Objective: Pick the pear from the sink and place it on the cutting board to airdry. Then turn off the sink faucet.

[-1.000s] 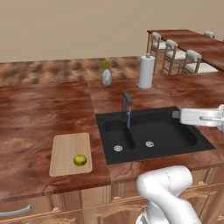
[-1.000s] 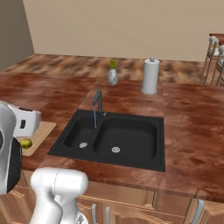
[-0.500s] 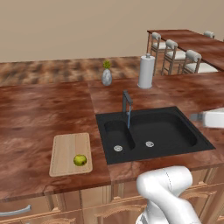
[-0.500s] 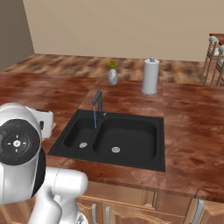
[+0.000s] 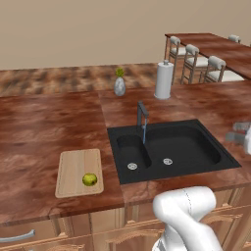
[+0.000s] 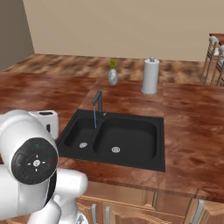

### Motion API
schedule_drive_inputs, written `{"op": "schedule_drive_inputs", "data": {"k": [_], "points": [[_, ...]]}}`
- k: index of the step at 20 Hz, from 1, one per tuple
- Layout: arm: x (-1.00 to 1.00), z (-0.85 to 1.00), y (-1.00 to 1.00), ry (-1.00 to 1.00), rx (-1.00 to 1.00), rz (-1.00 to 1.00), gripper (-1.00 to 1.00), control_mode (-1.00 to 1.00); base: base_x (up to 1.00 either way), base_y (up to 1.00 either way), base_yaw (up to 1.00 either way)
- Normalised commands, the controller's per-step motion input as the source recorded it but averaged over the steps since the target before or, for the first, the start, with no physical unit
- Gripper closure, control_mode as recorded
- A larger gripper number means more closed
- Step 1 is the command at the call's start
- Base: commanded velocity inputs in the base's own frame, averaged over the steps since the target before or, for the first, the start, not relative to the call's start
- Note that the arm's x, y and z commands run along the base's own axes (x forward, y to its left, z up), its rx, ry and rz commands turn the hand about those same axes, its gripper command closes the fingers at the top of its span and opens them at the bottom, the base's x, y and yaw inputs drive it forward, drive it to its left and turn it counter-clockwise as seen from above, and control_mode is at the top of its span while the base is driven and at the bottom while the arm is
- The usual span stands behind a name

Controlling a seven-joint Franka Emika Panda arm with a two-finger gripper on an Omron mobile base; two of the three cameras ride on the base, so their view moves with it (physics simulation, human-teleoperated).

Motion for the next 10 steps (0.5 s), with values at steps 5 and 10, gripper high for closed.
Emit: {"op": "schedule_drive_inputs", "data": {"k": [5, 10], "points": [[-0.24, -0.07, -0.06, -0.45, -0.01, 0.06, -1.00, -1.00, 0.00, 0.00, 0.00], [0.00, 0.00, -0.19, -0.20, 0.00, 0.07, -1.00, -1.00, 0.00, 0.00, 0.00]]}}
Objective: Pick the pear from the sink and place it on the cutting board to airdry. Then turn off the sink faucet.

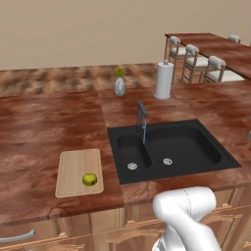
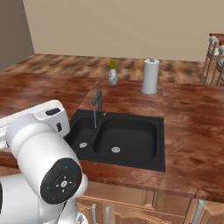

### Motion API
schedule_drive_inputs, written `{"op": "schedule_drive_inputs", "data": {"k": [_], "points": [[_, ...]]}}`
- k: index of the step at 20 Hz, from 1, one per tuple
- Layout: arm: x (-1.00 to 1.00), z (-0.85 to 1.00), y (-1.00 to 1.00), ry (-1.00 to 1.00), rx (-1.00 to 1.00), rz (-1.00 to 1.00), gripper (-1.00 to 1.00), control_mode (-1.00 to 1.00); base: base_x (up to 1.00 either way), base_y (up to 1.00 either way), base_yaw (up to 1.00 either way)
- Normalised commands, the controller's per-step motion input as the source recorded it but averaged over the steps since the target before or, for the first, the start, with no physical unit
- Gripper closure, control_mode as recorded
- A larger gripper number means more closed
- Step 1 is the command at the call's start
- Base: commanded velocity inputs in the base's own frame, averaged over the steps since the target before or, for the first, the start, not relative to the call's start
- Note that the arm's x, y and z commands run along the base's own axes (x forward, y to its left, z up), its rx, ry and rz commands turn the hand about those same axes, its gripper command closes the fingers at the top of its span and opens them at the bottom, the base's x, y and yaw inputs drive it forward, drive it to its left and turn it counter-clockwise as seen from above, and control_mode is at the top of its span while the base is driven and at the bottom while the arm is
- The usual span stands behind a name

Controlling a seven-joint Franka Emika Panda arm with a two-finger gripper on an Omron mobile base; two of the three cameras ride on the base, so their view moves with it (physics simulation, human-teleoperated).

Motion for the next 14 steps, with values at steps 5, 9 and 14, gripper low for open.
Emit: {"op": "schedule_drive_inputs", "data": {"k": [5, 9, 14], "points": [[0.00, -0.03, -0.20, -0.06, 0.00, 0.13, -1.00, -1.00, 0.00, 0.00, 0.00], [0.01, -0.14, -0.14, -0.05, 0.00, 0.12, -1.00, -1.00, 0.00, 0.00, 0.00], [0.08, -0.24, -0.10, -0.05, 0.00, 0.13, -1.00, -1.00, 0.00, 0.00, 0.00]]}}
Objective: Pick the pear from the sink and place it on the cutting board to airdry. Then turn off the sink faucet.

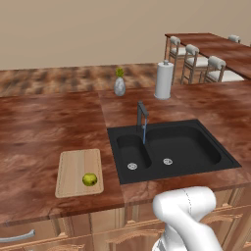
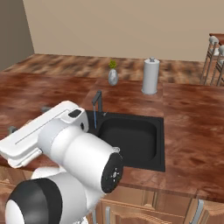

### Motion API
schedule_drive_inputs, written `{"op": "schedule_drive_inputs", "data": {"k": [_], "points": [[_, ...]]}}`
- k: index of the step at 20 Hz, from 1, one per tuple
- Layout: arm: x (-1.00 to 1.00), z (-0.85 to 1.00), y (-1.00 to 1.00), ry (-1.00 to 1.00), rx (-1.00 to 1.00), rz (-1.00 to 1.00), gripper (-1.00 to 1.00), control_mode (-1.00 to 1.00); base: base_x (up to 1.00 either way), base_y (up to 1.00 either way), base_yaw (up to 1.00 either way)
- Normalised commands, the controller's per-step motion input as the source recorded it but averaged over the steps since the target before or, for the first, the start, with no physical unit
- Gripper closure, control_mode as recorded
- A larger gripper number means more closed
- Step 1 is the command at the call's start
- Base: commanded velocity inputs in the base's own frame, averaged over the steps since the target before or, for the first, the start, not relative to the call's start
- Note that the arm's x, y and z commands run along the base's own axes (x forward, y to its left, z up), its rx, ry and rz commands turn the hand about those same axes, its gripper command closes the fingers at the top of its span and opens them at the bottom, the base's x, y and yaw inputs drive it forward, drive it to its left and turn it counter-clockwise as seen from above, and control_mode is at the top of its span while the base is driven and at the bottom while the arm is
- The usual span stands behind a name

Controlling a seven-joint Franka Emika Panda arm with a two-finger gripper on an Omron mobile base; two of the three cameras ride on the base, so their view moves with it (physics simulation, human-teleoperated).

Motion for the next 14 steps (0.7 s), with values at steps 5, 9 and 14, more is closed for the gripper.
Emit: {"op": "schedule_drive_inputs", "data": {"k": [5, 9, 14], "points": [[0.19, -0.33, -0.01, -0.07, 0.00, 0.12, -1.00, -1.00, 0.00, 0.00, 0.00], [0.37, -0.28, 0.00, -0.08, 0.00, 0.11, -1.00, -1.00, 0.00, 0.00, 0.00], [0.28, -0.28, 0.00, -0.13, 0.00, 0.06, -1.00, -1.00, 0.00, 0.00, 0.00]]}}
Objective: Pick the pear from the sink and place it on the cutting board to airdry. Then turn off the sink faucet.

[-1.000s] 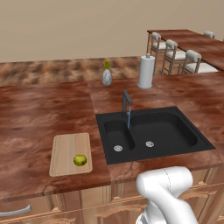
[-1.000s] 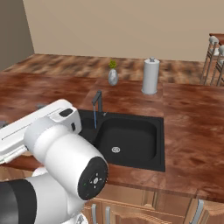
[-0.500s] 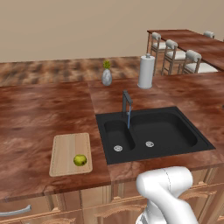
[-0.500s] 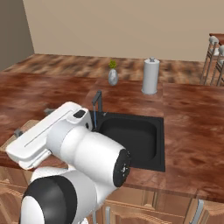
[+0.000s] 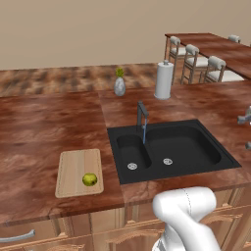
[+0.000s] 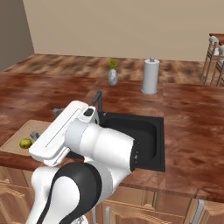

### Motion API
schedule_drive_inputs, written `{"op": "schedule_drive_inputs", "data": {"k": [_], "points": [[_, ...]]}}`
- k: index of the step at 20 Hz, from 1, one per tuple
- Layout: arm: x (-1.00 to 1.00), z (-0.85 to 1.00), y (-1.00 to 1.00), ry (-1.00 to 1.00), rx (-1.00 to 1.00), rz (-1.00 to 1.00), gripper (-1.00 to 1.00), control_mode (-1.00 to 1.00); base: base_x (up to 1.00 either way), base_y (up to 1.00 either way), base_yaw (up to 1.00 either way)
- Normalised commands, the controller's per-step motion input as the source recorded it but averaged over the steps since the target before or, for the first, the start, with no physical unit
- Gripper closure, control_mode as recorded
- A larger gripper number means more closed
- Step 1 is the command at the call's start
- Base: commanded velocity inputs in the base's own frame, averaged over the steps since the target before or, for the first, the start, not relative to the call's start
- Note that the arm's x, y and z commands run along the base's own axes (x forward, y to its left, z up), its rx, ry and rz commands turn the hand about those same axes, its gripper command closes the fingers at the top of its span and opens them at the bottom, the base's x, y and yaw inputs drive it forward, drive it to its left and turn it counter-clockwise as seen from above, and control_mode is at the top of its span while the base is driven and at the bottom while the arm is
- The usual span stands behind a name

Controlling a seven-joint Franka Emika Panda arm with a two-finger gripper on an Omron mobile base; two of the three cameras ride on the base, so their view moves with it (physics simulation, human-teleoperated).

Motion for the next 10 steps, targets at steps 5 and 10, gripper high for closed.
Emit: {"op": "schedule_drive_inputs", "data": {"k": [5, 10], "points": [[0.35, -0.20, 0.00, -0.04, 0.00, -0.01, -1.00, -1.00, 0.00, 0.00, 0.00], [0.36, 0.00, -0.02, 0.05, 0.00, -0.10, -1.00, -1.00, 0.00, 0.00, 0.00]]}}
